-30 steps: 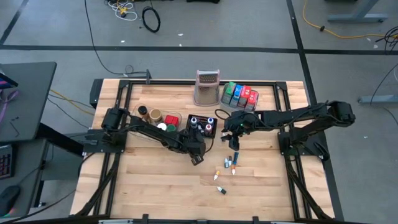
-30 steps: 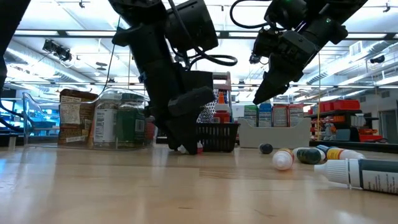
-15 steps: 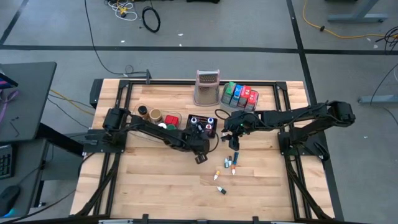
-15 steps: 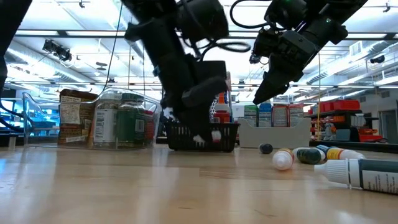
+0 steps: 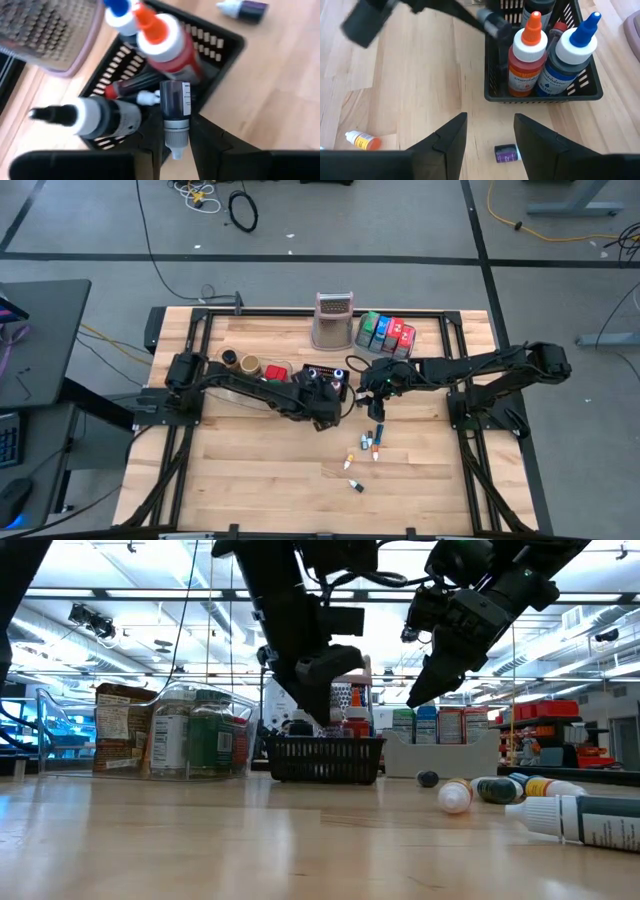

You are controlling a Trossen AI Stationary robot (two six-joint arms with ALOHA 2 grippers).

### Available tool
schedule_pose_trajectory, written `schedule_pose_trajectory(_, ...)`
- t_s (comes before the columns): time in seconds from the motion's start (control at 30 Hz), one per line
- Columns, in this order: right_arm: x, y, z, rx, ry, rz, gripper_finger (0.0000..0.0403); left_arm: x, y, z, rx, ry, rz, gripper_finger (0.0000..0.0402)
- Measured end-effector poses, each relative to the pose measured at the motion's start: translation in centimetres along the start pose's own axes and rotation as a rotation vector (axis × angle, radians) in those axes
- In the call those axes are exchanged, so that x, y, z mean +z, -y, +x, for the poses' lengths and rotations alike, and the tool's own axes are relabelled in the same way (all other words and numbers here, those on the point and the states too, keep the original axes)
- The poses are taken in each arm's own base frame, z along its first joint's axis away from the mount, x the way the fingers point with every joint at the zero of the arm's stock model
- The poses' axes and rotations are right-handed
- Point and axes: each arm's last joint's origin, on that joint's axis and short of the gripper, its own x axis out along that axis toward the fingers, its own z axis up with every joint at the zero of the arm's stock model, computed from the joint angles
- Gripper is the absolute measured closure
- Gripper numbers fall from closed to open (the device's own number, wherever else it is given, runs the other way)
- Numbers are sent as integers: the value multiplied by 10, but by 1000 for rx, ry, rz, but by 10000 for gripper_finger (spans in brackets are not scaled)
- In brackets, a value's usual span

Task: Pick & Place Kitchen Items
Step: Put the small red food coloring bottle into the black bin, then put the small violet food coloring bottle into the black bin

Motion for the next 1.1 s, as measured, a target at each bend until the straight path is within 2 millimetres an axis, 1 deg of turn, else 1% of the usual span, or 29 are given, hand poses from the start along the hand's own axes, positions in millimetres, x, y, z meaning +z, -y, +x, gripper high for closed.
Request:
schedule_pose_trajectory(0.2, 1, 0, 0, 1, 8, 0, 231, 2, -15, 12, 29, -34, -8, 276)
schedule_pose_trajectory(0.33, 1, 0, 0, 1, 8, 0, 231, 5, -20, 16, 34, -40, -16, 250)
schedule_pose_trajectory(0.43, 1, 0, 0, 1, 8, -2, 231, 5, -22, 16, 35, -42, -12, 240)
schedule_pose_trajectory(0.53, 1, 0, 0, 1, 8, -22, 231, 5, -22, 14, 30, -70, 45, 238)
schedule_pose_trajectory(0.6, 1, 0, 0, 1, 8, -34, 231, 6, -22, 6, 35, -92, 31, 238)
schedule_pose_trajectory(0.7, 1, 0, 0, 1, 13, -41, 231, 9, -21, -11, 95, -72, 21, 238)
schedule_pose_trajectory(0.8, 2, 0, 0, 1, 16, -19, 231, 10, -23, -35, 184, 0, 26, 237)
schedule_pose_trajectory(0.87, 2, 0, 0, 0, 18, -38, 231, 10, -26, -53, 224, 48, 13, 237)
schedule_pose_trajectory(0.97, 1, 0, 1, -4, 38, -41, 231, 6, -34, -78, 254, 94, -18, 237)
schedule_pose_trajectory(1.03, -2, 2, 3, -43, 48, 12, 231, 3, -41, -95, 274, 118, -36, 237)
schedule_pose_trajectory(1.1, -5, 4, 4, -88, 49, 112, 231, -2, -49, -112, 287, 143, -68, 237)
